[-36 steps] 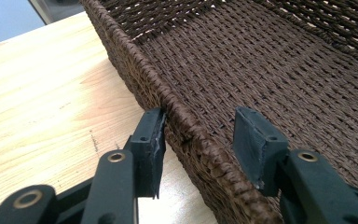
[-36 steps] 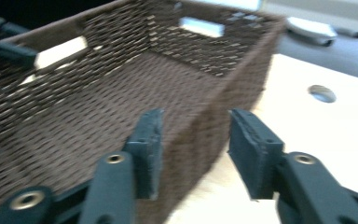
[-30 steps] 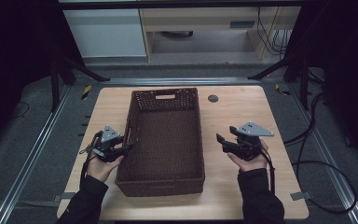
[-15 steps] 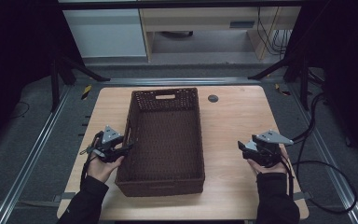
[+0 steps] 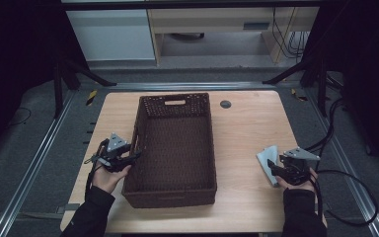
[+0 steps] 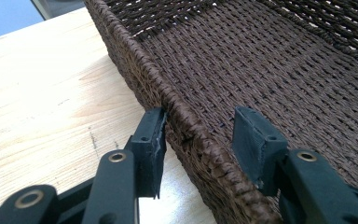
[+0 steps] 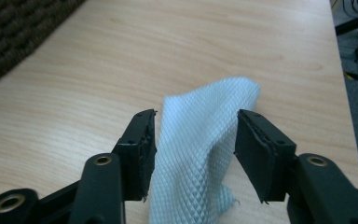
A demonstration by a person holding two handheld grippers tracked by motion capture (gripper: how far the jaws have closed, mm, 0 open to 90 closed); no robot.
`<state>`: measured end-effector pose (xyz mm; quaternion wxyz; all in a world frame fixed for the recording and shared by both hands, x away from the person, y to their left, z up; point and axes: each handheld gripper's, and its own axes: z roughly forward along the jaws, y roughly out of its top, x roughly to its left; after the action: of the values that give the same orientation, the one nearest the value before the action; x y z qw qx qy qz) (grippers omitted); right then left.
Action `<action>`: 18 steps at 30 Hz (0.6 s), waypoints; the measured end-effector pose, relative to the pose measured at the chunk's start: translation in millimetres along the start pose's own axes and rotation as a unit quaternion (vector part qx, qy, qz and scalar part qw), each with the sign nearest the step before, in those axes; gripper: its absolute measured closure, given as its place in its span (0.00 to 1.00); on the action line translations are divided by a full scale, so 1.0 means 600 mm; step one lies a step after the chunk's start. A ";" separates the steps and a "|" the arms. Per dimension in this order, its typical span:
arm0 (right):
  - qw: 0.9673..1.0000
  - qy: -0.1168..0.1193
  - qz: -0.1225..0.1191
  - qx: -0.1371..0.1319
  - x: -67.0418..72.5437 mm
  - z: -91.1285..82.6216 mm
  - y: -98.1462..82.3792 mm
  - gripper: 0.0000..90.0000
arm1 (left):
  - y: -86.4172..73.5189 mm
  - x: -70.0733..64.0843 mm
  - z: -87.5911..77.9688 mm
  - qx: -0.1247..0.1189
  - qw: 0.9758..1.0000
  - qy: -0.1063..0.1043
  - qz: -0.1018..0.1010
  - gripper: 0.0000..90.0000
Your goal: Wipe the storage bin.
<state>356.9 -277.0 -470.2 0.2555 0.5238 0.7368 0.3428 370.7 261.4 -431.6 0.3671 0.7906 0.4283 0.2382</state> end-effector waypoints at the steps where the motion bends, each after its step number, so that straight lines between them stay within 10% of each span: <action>1: 1.000 0.000 0.001 0.005 0.000 0.002 -0.002 0.57 | 0.000 0.000 0.000 -0.001 1.000 0.000 0.000 0.60; 18: 0.997 0.007 -0.007 0.071 -0.007 0.016 -0.009 0.91 | 0.006 -0.001 -0.002 -0.001 1.000 0.021 -0.014 0.72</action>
<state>362.3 -279.6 -480.5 0.2151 0.5330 0.7647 0.2914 371.6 260.1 -428.2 0.3624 0.7790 0.4465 0.2498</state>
